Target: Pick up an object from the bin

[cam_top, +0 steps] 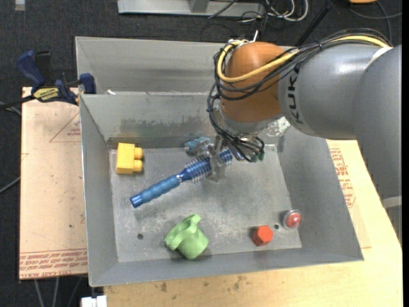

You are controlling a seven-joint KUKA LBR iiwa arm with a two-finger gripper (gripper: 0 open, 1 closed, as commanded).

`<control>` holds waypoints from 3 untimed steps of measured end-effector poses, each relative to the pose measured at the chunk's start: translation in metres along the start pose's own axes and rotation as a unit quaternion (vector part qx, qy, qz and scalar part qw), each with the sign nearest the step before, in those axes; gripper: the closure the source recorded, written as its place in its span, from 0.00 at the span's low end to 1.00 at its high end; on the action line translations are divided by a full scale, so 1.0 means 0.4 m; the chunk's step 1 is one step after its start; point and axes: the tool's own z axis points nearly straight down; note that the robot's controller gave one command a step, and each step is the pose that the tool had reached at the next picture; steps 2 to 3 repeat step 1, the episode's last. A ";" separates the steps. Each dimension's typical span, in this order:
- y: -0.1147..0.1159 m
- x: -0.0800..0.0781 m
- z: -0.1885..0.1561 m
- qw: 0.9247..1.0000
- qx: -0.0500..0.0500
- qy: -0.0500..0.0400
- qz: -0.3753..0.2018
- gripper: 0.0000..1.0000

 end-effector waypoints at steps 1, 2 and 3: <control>0.000 -0.002 -0.057 1.000 0.000 0.000 0.000 1.00; 0.000 -0.002 -0.057 1.000 0.000 0.000 0.000 1.00; 0.000 -0.002 -0.057 1.000 0.000 0.000 0.000 1.00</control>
Offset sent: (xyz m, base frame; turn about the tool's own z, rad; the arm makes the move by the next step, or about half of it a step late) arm -0.0001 0.0000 0.0223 0.0000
